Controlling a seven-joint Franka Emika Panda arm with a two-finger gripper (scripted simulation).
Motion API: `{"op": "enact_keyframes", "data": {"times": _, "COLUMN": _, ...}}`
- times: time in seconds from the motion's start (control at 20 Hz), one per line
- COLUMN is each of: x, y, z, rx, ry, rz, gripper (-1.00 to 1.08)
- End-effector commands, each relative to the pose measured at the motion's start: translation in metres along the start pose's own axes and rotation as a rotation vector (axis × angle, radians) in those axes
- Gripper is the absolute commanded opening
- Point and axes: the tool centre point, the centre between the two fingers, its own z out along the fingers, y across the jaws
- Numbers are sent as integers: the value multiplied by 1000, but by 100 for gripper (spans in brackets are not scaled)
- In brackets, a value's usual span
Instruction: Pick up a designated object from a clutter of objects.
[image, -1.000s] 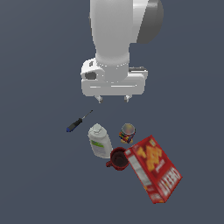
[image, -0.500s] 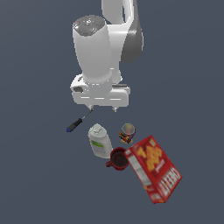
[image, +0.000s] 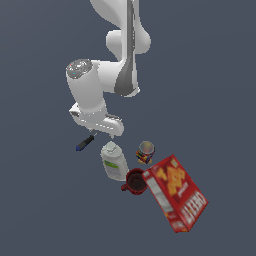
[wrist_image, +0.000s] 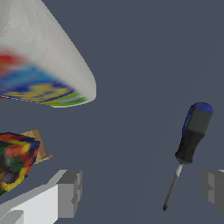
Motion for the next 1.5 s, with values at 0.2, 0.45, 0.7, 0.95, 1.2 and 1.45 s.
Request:
{"op": "enact_keyframes", "data": {"times": 0.2, "x": -15, "y": 56, "z": 49, "rx": -12, "ry": 11, "rz": 152, "gripper": 100}}
{"op": "enact_keyframes", "data": {"times": 0.45, "x": -28, "y": 86, "z": 73, "rx": -24, "ry": 18, "rz": 233, "gripper": 100}}
{"op": "enact_keyframes", "data": {"times": 0.7, "x": -37, "y": 103, "z": 87, "rx": -33, "ry": 22, "rz": 282, "gripper": 100}}
{"op": "enact_keyframes", "data": {"times": 0.95, "x": -40, "y": 109, "z": 91, "rx": -37, "ry": 23, "rz": 298, "gripper": 100}}
{"op": "enact_keyframes", "data": {"times": 1.2, "x": -40, "y": 109, "z": 95, "rx": -36, "ry": 22, "rz": 295, "gripper": 100}}
{"op": "enact_keyframes", "data": {"times": 1.45, "x": -40, "y": 109, "z": 111, "rx": -36, "ry": 22, "rz": 296, "gripper": 100}}
